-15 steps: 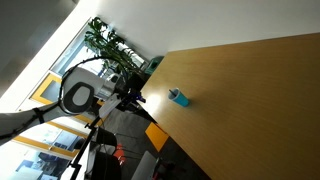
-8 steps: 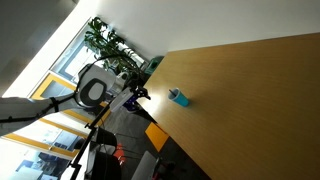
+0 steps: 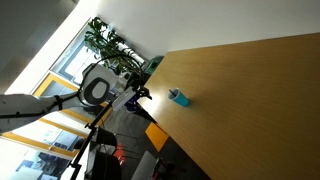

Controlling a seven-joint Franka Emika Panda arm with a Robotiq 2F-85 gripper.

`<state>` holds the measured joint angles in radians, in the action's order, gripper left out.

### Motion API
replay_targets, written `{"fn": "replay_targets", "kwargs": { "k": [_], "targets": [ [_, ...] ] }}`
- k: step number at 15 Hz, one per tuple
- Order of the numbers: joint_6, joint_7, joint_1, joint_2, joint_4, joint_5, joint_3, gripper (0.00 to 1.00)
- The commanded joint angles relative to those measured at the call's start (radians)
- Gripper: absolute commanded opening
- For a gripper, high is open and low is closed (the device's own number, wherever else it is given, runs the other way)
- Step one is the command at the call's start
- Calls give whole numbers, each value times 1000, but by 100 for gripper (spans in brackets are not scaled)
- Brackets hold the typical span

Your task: Place the pen on the table

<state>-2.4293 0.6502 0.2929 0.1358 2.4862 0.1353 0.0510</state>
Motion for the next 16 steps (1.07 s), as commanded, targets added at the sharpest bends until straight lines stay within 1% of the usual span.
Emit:
{"fn": "replay_targets", "kwargs": {
  "k": [1, 5, 10, 12, 16],
  "targets": [
    [1, 41, -23, -20, -14, 28, 21, 100],
    [-54, 68, -35, -99, -78, 6, 33, 100],
    [-113, 48, -56, -200, -169, -25, 68, 100],
    [-119, 25, -66, -246, -208, -63, 83, 100],
    [-126, -25, -84, -337, -279, -205, 87, 100]
  ]
}}
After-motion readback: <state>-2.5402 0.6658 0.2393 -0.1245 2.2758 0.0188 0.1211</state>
